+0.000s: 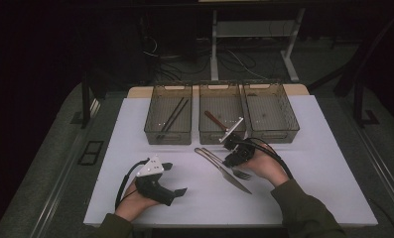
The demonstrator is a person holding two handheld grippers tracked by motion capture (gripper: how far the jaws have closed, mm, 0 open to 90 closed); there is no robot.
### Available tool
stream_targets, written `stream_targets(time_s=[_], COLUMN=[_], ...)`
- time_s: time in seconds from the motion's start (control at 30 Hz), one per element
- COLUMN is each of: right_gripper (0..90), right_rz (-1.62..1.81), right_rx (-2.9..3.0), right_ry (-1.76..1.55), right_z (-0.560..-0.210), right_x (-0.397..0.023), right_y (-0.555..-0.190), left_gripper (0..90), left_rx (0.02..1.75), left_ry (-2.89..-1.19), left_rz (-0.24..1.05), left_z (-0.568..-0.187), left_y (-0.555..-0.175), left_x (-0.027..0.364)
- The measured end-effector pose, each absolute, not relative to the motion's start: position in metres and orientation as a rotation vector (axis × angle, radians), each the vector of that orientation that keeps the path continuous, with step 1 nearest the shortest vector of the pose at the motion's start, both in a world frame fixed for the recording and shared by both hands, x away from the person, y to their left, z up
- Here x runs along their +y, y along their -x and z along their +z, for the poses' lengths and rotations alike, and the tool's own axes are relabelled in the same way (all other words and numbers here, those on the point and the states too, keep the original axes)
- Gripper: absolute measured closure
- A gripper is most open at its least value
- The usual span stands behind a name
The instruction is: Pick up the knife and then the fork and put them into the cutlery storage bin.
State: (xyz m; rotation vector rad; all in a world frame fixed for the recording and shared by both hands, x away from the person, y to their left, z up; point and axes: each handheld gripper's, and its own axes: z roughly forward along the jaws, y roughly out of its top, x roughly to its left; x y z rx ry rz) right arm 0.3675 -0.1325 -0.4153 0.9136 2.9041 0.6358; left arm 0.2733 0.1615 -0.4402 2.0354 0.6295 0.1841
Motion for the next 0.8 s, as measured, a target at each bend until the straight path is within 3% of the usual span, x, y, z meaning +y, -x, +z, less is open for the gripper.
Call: stream_targets(time_s=[0.8], right_gripper=[81.3], right_rz=[0.397], right_rx=[2.935], right_ry=[-0.883], right_z=[-0.421], right_x=[-0.11], right_y=[-0.371], left_gripper=[0.0], left_rx=[0.627], left_ry=[-2.036], left_rz=[0.184], left_z=[-0.44], left_y=[-0.273], left_x=[0.161])
